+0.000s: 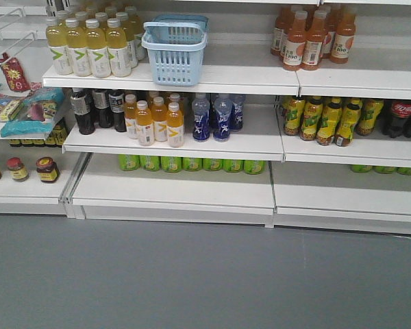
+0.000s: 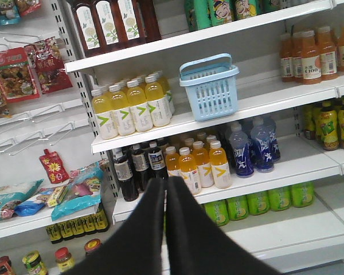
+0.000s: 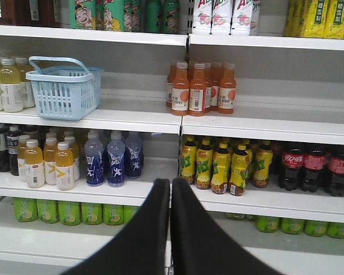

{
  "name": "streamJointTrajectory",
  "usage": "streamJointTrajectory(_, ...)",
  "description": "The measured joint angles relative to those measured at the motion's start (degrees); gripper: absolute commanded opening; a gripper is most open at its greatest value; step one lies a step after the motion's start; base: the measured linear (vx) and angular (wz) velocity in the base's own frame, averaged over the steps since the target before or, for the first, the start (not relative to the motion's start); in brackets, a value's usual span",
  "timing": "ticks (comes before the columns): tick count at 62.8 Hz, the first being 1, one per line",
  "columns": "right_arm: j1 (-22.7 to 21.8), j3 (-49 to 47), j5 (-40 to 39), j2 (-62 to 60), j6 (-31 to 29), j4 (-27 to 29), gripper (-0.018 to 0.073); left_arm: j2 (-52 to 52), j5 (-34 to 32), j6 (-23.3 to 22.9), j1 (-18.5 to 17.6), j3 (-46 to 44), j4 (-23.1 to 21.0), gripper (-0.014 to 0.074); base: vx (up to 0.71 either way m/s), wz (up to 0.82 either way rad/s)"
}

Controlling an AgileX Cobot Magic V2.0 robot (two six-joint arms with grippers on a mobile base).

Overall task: Place coke in basket with both arms
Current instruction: 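Drive the base toward the shelf holding the light-blue basket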

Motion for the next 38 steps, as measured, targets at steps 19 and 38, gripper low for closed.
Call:
streamJointTrajectory(19,0.0,0.0,0.0,0.0,0.0,0.0,-0.0006,0.0,0.0,0.0,0.0,0.0,0.0,-0.0006,0.12,-0.06)
streamJointTrajectory(38,0.0,0.0,0.0,0.0,0.0,0.0,-0.0006,0.0,0.0,0.0,0.0,0.0,0.0,-0.0006,0.13,-0.04)
